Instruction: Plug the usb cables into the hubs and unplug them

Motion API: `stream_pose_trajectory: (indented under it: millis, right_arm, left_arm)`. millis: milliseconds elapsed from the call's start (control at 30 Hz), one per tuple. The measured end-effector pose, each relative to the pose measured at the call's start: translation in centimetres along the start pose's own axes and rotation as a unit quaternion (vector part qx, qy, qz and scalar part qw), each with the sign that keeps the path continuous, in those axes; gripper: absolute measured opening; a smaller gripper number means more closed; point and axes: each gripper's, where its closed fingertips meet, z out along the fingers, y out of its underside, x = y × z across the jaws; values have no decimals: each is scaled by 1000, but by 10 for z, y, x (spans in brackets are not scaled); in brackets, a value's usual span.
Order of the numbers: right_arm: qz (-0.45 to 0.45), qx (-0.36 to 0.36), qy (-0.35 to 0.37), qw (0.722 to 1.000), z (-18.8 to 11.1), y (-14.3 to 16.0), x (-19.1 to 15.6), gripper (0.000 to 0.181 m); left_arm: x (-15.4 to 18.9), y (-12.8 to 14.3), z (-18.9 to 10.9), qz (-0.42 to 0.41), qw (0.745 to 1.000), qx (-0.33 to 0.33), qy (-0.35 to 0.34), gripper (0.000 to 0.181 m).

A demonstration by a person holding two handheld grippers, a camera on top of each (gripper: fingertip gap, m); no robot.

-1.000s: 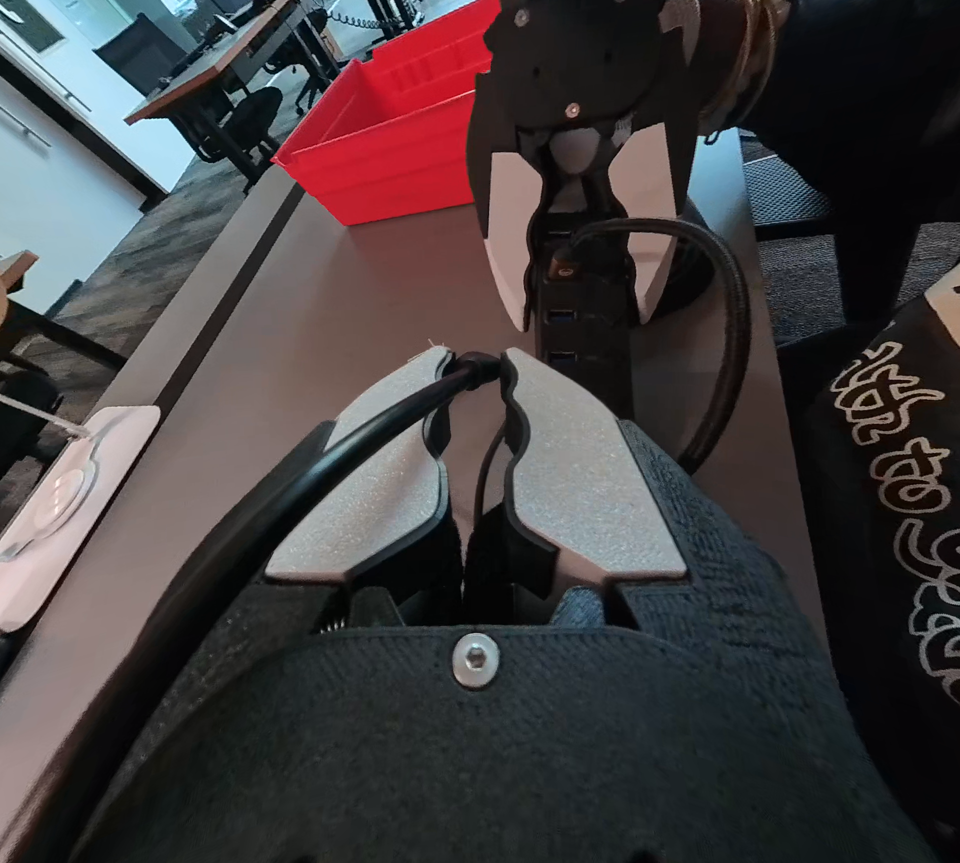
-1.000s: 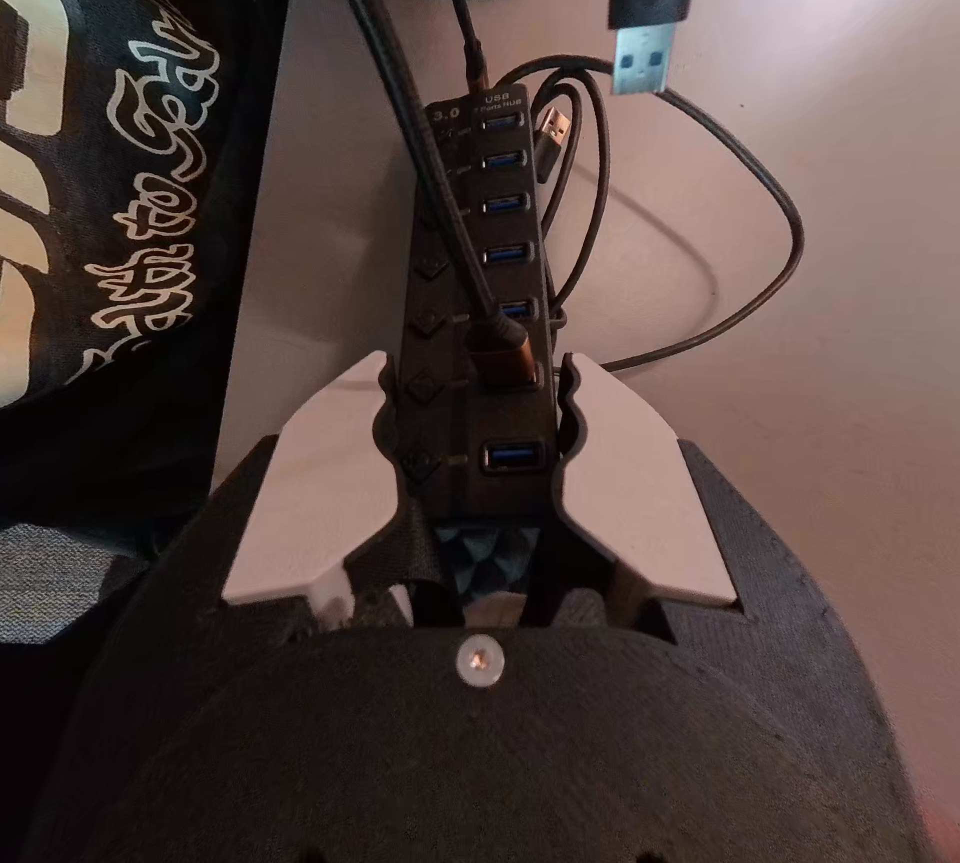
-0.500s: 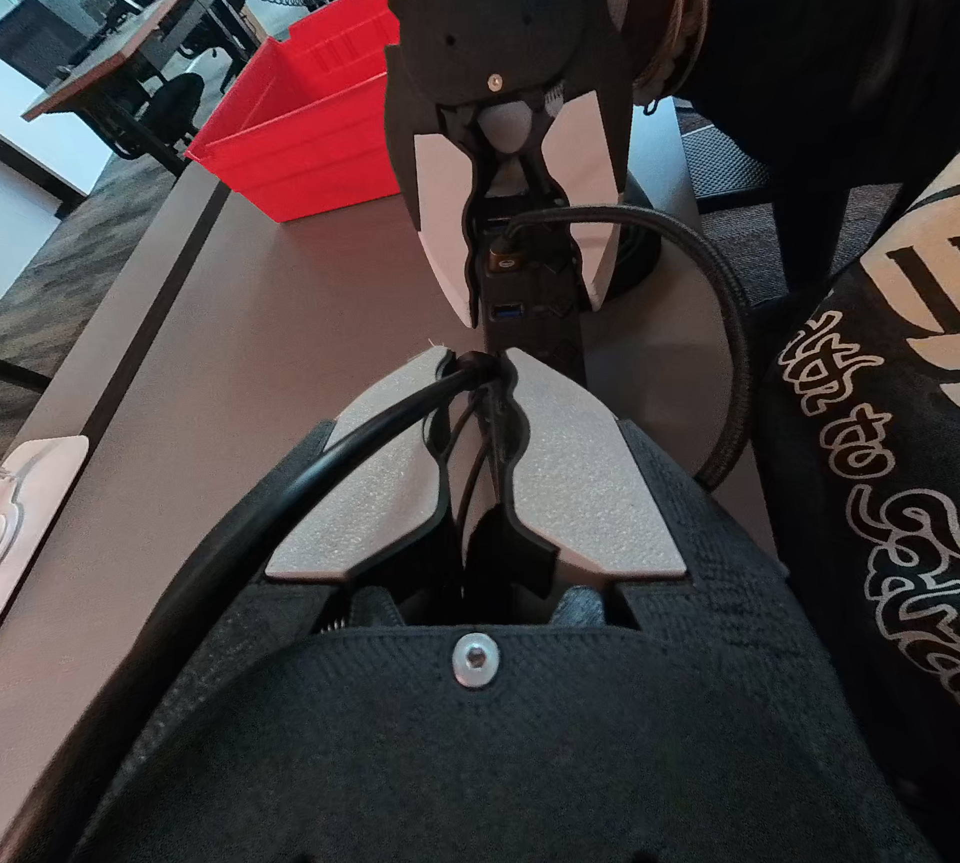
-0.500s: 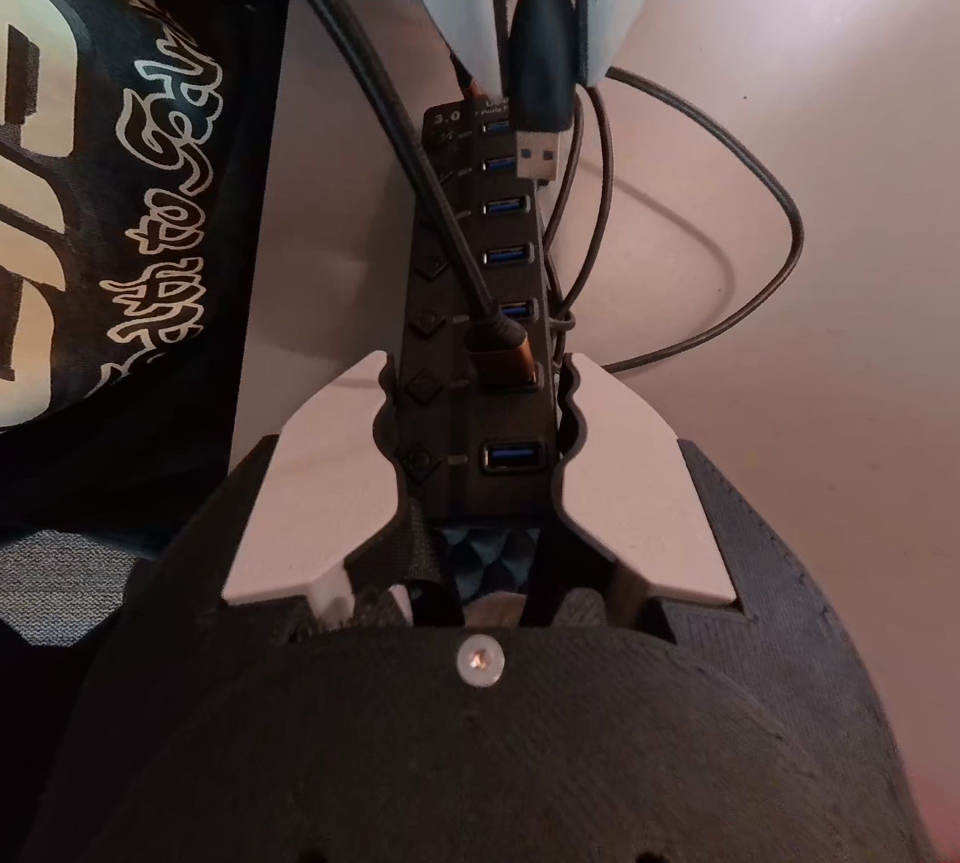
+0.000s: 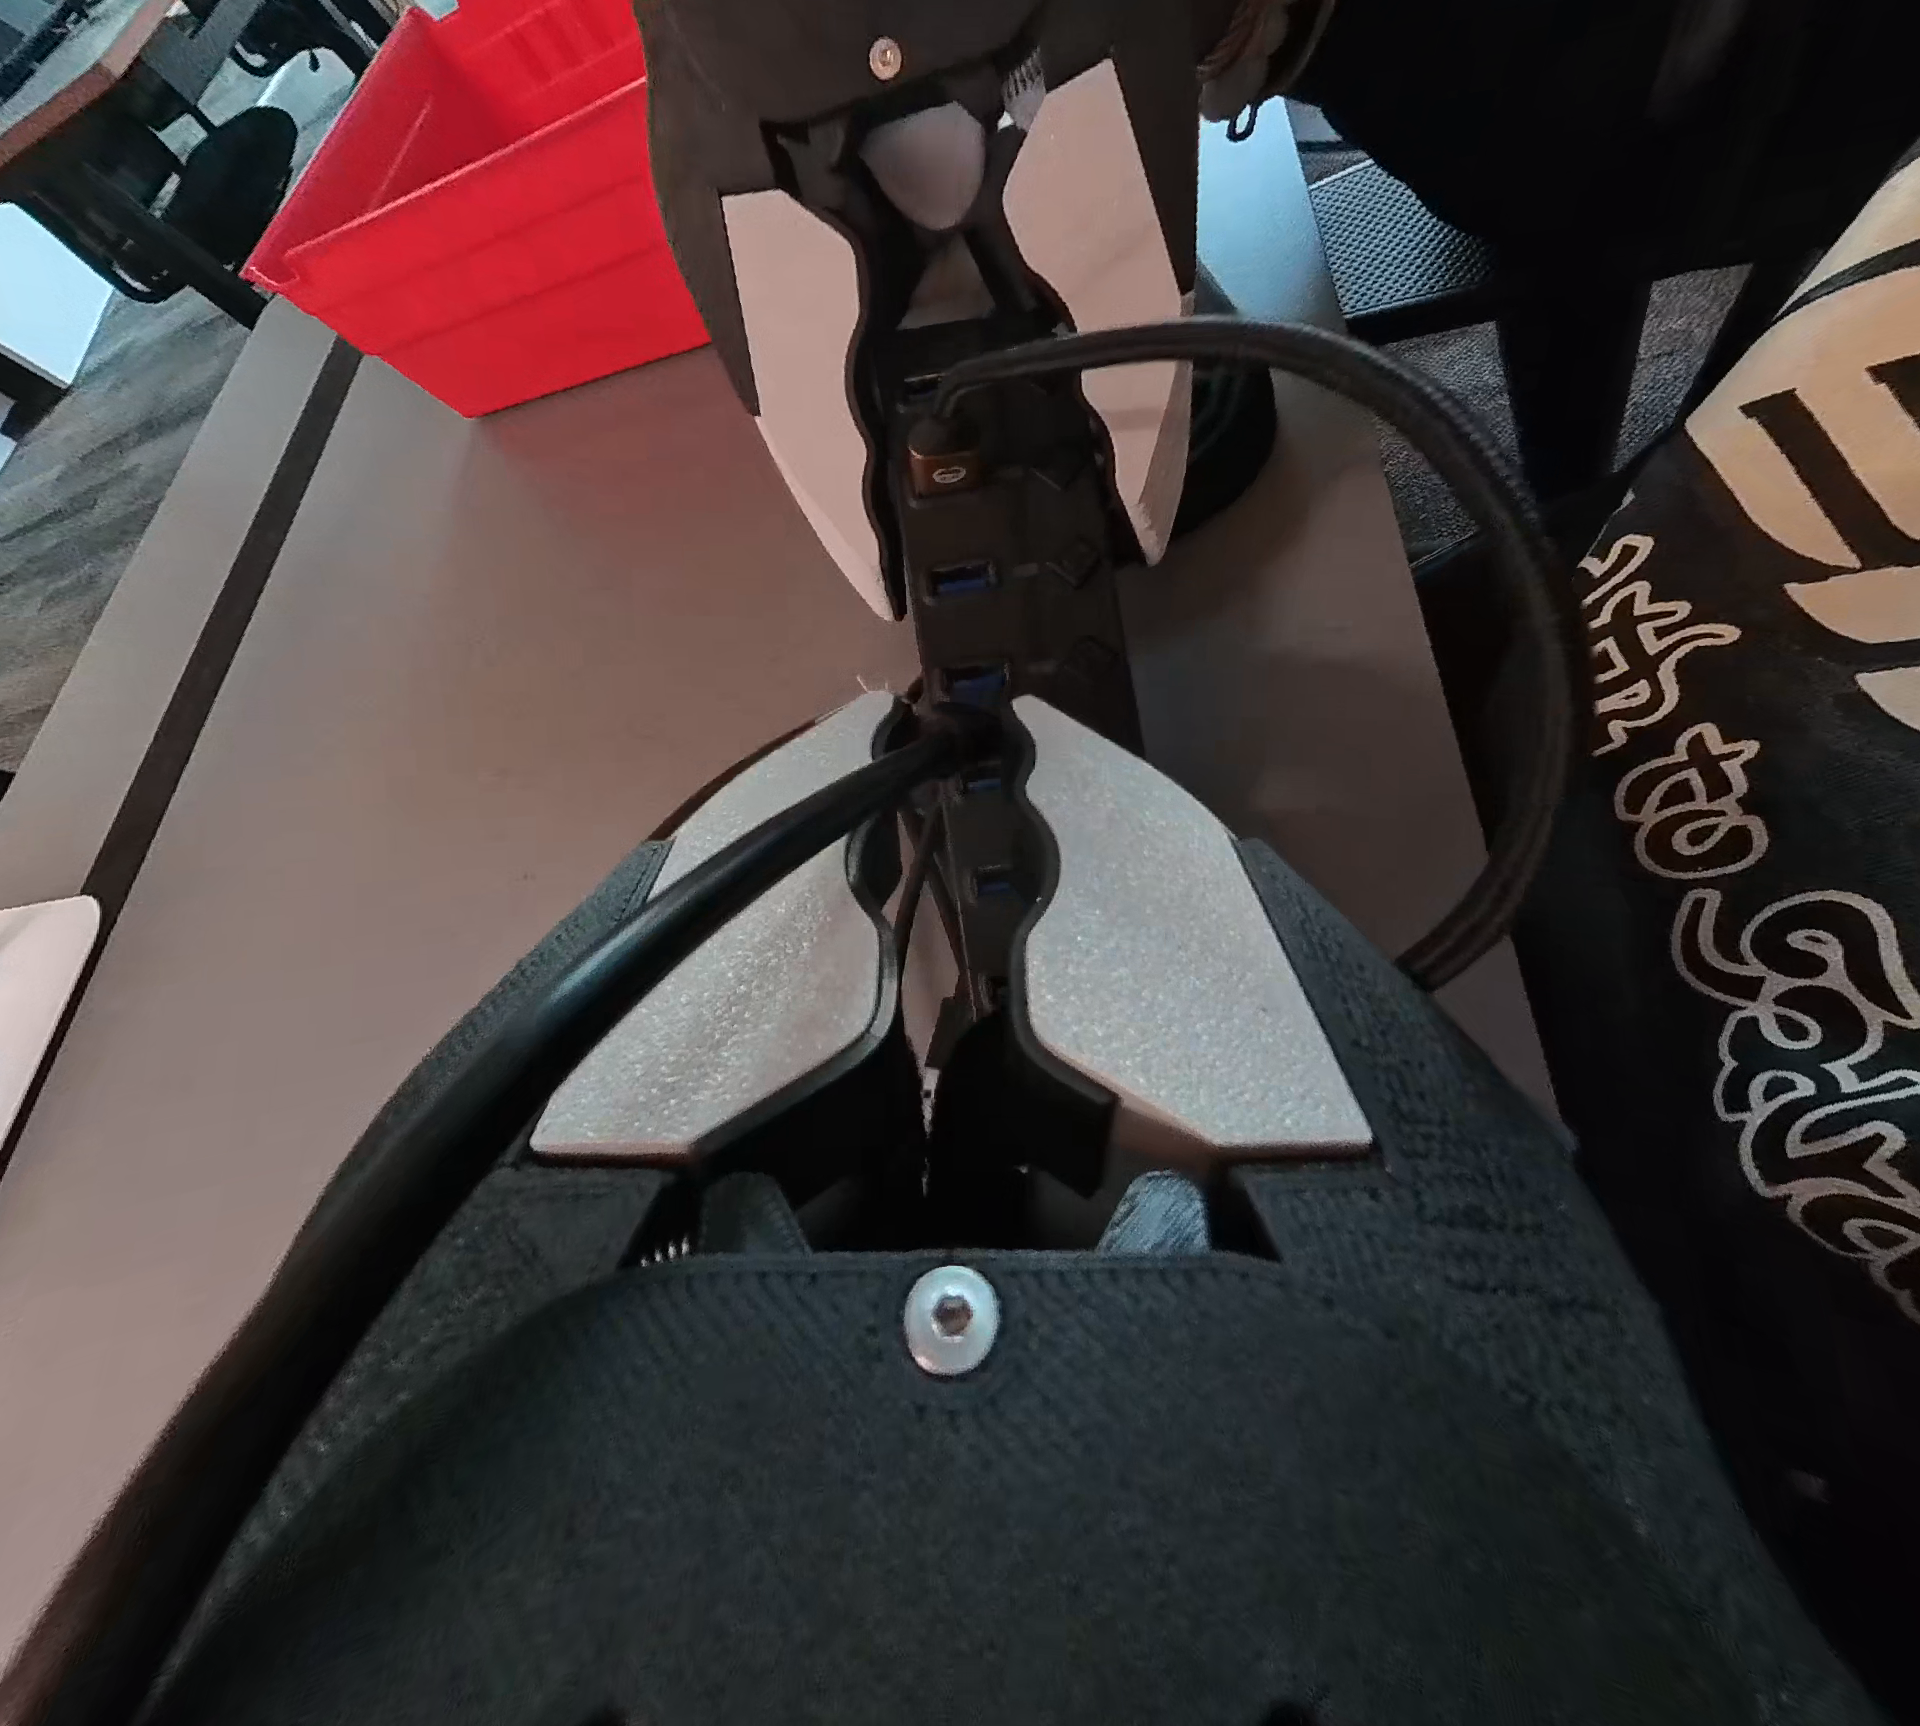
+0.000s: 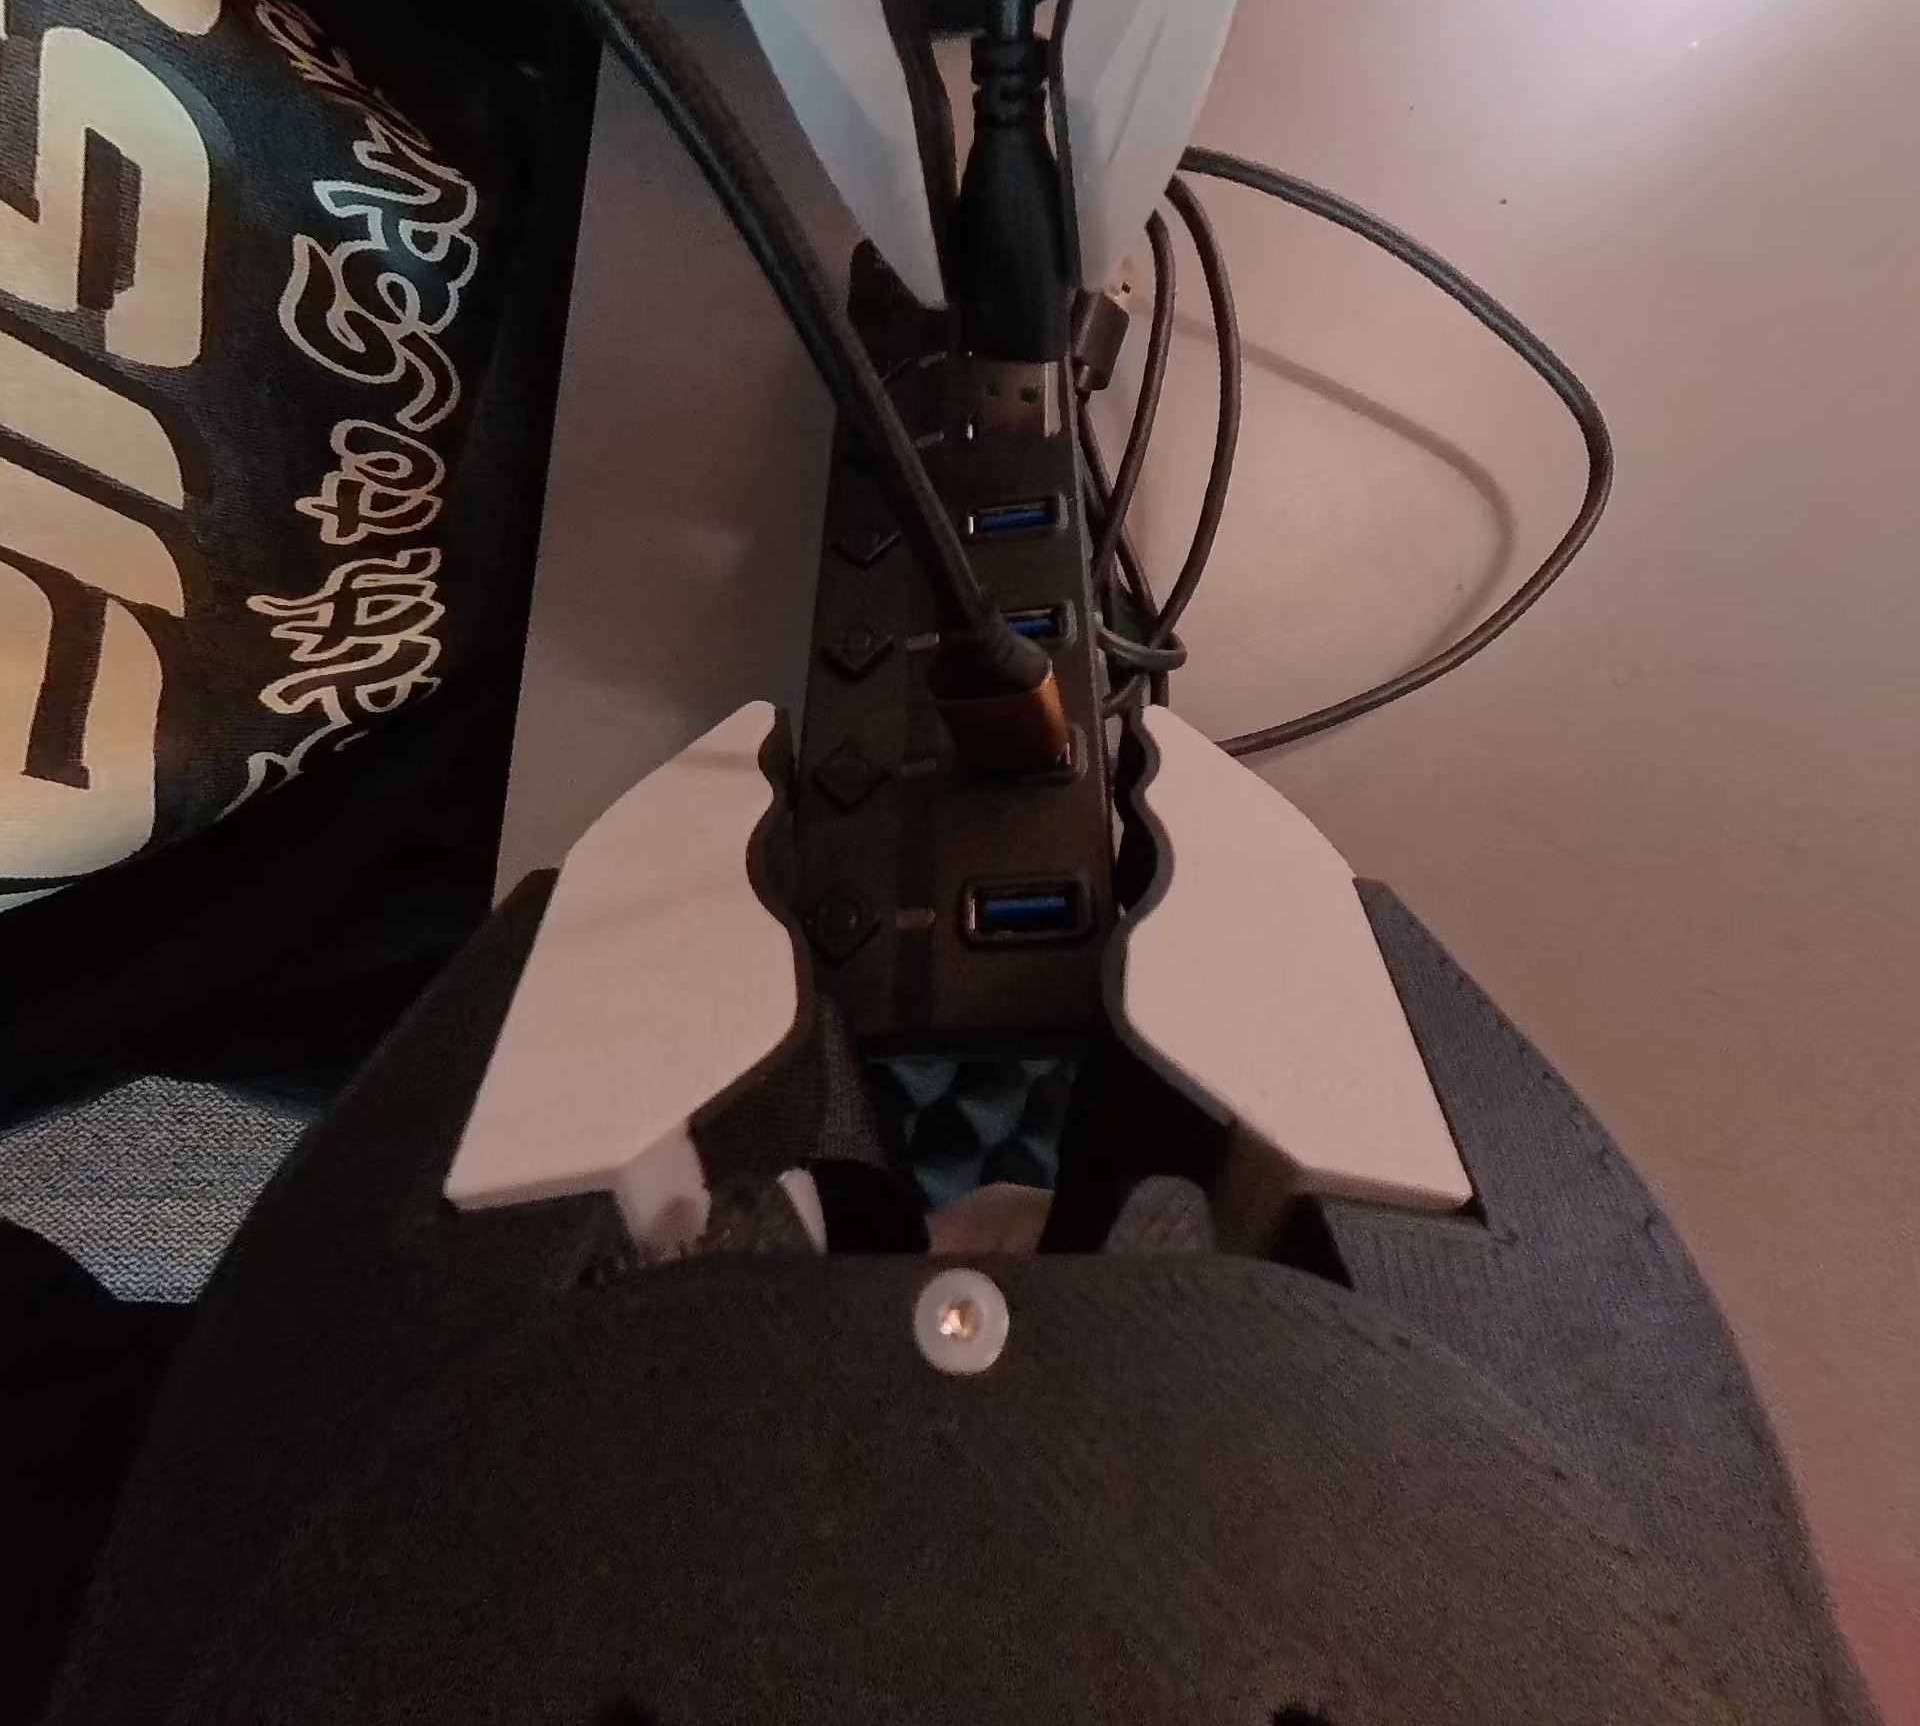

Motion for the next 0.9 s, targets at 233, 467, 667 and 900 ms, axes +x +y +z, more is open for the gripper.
stream_pose_trajectory:
  millis: [233, 467, 667, 900]
  right_arm:
    - [2, 4, -2, 1000, -1, -2, -1, 60]
    - [13, 6, -9, 1000, -2, -3, -2, 58]
    - [25, 3, -7, 1000, -1, -5, -2, 58]
    - [37, -4, 0, 999, -1, -8, -3, 58]
  left_arm:
    - [3, 5, 1, 6, 1000, -15, 10, 15]
    - [-5, 12, -3, -63, 996, -58, -26, 15]
    - [1, 13, -5, -155, 985, -50, -54, 15]
    - [1, 15, -2, -195, 977, -49, -77, 15]
